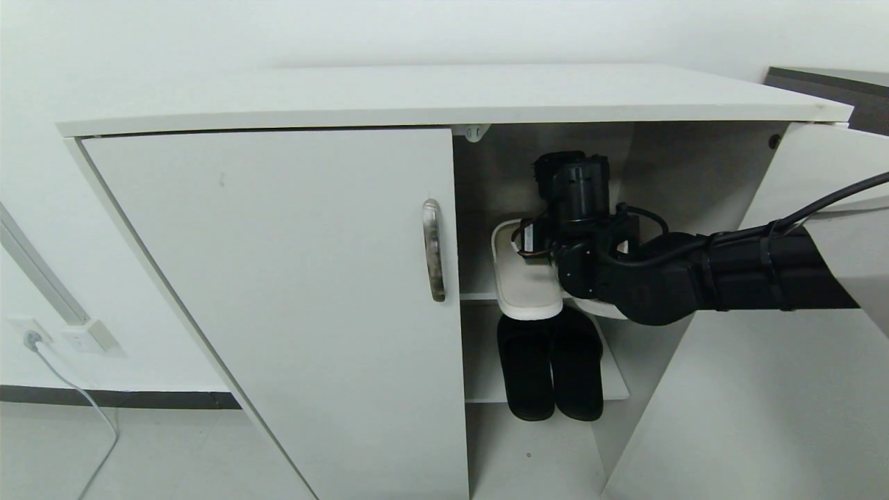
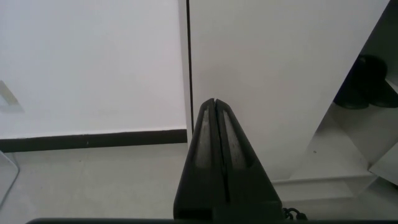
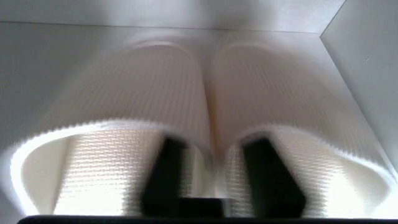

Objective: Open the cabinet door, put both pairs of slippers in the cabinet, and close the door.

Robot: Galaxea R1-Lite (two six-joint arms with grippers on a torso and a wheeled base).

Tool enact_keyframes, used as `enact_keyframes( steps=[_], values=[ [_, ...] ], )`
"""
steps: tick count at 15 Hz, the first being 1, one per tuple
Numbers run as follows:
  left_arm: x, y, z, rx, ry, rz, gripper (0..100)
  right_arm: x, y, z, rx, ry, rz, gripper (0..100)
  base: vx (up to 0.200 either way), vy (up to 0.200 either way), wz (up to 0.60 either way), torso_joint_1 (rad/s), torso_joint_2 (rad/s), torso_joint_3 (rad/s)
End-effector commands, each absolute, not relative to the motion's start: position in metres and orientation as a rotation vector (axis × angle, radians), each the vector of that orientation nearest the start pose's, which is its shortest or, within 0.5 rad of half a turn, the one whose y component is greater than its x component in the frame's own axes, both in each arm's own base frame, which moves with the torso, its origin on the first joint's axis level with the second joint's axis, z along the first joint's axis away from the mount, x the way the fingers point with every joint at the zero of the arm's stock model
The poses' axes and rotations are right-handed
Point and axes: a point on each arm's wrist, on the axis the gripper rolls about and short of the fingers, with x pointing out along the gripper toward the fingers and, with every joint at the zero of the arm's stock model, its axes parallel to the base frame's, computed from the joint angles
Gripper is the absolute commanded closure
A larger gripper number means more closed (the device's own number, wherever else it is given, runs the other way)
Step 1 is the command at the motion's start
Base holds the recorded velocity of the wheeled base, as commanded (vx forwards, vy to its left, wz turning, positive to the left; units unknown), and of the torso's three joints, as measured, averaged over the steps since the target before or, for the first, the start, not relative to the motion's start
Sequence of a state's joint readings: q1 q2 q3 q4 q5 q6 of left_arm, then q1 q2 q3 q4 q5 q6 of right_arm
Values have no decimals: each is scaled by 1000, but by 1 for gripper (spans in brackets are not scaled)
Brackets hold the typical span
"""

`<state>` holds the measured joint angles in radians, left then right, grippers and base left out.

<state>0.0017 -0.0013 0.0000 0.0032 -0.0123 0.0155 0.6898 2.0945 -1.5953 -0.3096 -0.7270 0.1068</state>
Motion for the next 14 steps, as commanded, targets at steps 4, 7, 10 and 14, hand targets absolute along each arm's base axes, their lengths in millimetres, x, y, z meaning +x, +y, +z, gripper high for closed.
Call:
enact_keyframes(
  steps=[4, 7, 10, 14],
  values=[
    [-23, 0, 75, 15, 3, -9, 100, 337, 264, 223, -29, 154, -42, 0, 0, 0, 0, 0, 0, 0],
    [-23, 0, 75, 15, 3, -8, 100, 299, 263, 234, -37, 158, 13, 0, 0, 0, 0, 0, 0, 0],
    [-23, 0, 75, 15, 3, -8, 100, 258, 252, 242, -42, 152, 25, 0, 0, 0, 0, 0, 0, 0],
    [-23, 0, 75, 14, 3, -8, 100, 204, 234, 230, -12, 116, 122, 0, 0, 0, 0, 0, 0, 0]
  ],
)
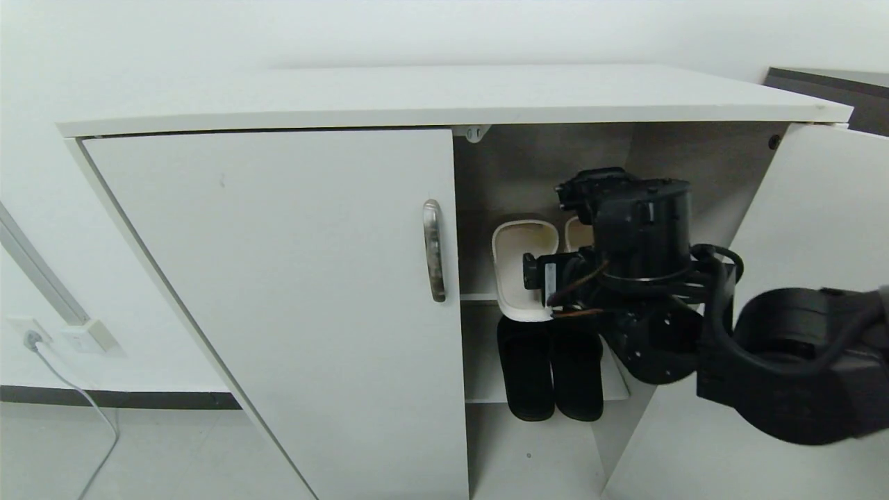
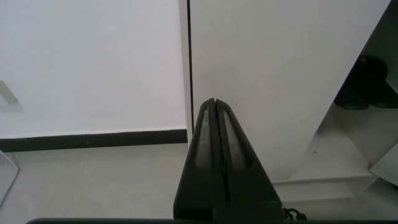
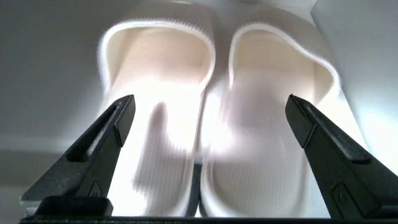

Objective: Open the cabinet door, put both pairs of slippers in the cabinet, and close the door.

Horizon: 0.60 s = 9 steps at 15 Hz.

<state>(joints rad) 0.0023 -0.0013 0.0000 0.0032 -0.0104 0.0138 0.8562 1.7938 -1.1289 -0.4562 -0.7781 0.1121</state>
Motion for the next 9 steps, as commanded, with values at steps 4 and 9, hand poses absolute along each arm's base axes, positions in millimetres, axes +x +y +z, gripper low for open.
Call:
enact_keyframes(
  steps=[4, 9],
  values=[
    [-23, 0, 75, 14, 3, -8, 100, 186, 225, 217, -2, 110, 183, 100, 0, 0, 0, 0, 0, 0],
    [-23, 0, 75, 14, 3, -9, 100, 189, 230, 209, -17, 129, 192, 100, 0, 0, 0, 0, 0, 0]
  ],
)
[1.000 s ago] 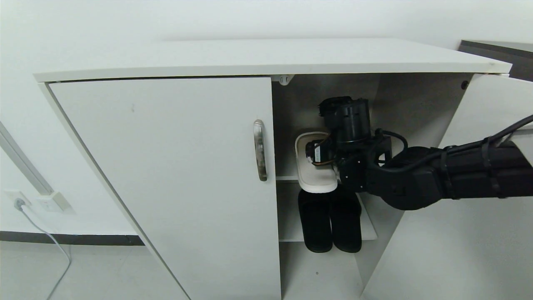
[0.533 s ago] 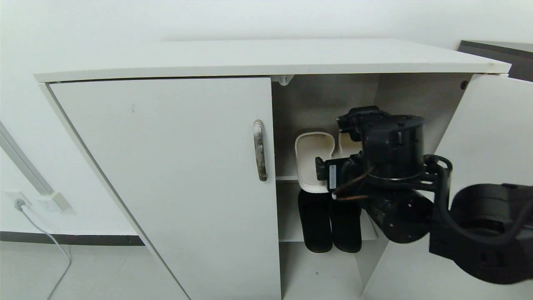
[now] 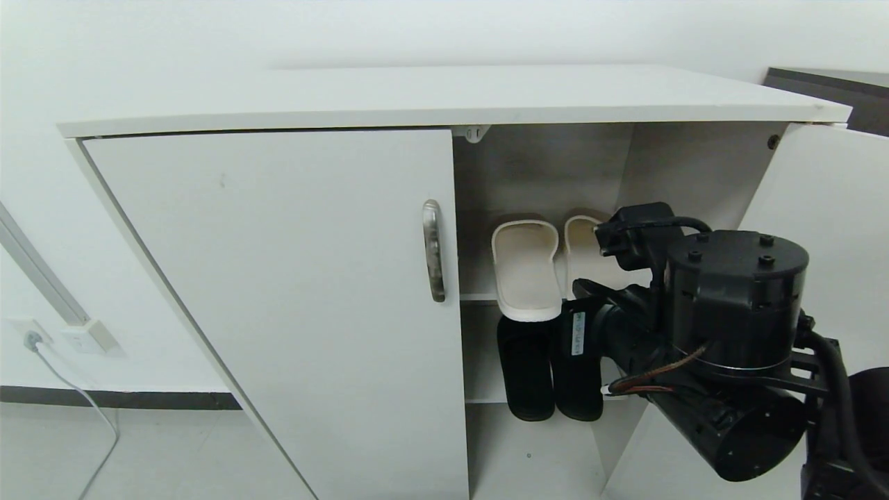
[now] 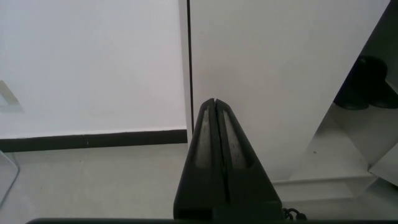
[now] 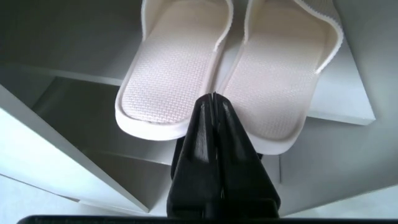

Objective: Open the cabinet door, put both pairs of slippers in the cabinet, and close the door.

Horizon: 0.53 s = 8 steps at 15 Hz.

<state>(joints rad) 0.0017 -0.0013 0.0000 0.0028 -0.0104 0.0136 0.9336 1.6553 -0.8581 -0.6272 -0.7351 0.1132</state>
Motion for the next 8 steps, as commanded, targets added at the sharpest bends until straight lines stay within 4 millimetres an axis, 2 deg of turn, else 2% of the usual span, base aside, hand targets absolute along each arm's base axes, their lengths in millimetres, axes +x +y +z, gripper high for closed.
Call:
enact_keyframes(
  steps=[1, 3, 8],
  values=[
    [-23, 0, 75, 14, 3, -8, 100, 189, 231, 208, -20, 132, 193, 100, 0, 0, 0, 0, 0, 0],
    [-23, 0, 75, 14, 3, -9, 100, 190, 233, 204, -24, 135, 194, 100, 0, 0, 0, 0, 0, 0],
    [-23, 0, 75, 14, 3, -11, 100, 190, 234, 204, -20, 130, 195, 100, -200, 0, 0, 2, 0, 2]
  ],
)
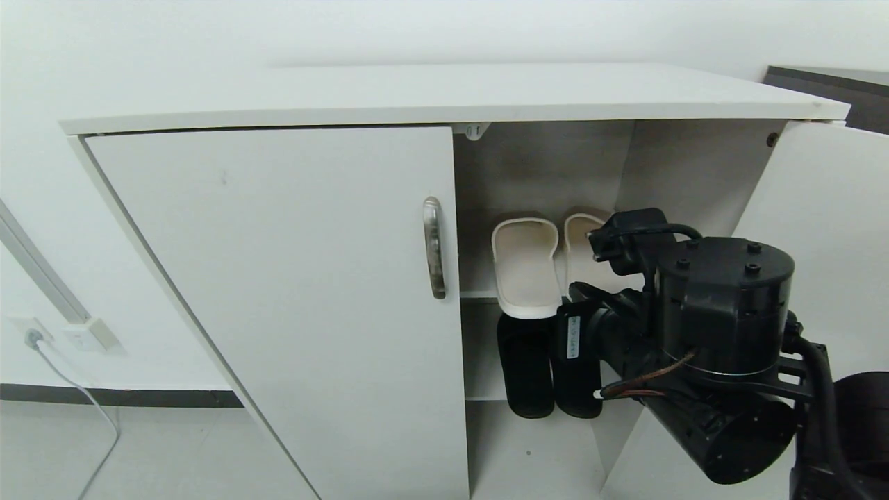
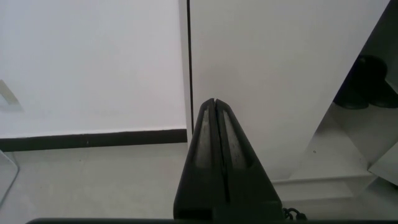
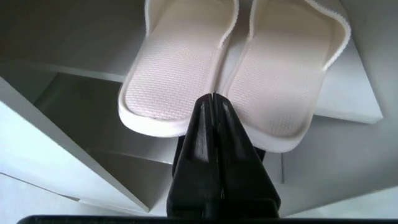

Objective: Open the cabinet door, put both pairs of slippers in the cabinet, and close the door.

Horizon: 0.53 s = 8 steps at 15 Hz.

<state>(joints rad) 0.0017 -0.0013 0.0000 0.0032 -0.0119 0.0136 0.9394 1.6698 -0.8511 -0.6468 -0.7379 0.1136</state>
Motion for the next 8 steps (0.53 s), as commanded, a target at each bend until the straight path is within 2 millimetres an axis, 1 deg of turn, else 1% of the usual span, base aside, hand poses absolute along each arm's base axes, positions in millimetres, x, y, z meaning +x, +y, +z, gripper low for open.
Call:
enact_keyframes(
  steps=[1, 8],
  values=[
    [-23, 0, 75, 14, 3, -11, 100, 189, 234, 203, -22, 132, 198, 100, -200, 0, 0, 12, 2, 2],
    [-23, 0, 75, 14, 3, -11, 100, 187, 234, 199, -35, 143, 200, 100, -200, 0, 0, -2, 5, 6]
  ],
)
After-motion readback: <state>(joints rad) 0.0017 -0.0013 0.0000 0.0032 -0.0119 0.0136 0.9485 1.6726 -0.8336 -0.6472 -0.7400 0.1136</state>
